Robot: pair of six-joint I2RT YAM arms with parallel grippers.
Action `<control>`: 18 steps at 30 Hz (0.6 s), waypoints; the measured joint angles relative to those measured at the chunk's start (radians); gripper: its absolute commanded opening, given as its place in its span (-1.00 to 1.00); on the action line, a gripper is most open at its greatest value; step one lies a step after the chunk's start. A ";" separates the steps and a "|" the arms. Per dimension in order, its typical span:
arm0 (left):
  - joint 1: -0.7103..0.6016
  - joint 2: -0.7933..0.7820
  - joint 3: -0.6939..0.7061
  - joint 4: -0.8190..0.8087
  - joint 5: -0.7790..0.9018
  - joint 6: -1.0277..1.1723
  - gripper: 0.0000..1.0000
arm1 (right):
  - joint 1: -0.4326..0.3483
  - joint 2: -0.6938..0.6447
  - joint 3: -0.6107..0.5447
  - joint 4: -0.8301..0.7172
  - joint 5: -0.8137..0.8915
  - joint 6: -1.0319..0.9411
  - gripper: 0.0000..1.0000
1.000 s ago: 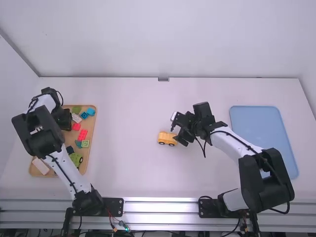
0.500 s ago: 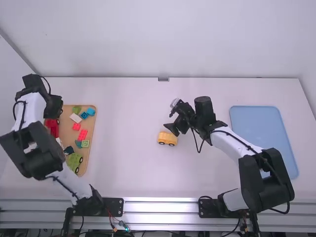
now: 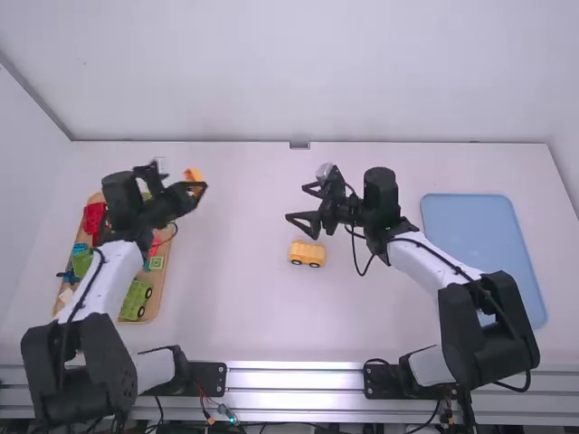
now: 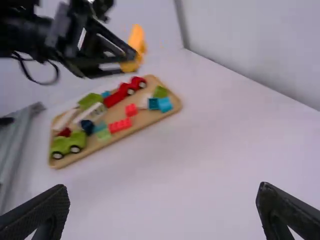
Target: Assemble lego blocks to make yellow taxi
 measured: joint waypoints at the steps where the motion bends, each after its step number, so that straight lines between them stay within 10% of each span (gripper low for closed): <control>1: -0.062 -0.017 -0.042 0.068 0.066 0.048 -0.80 | -0.008 0.000 0.000 0.021 -0.046 0.009 0.97; 18: -0.452 -0.019 -0.195 0.464 0.394 0.331 -0.84 | -0.055 0.119 0.000 0.442 -0.569 0.391 0.66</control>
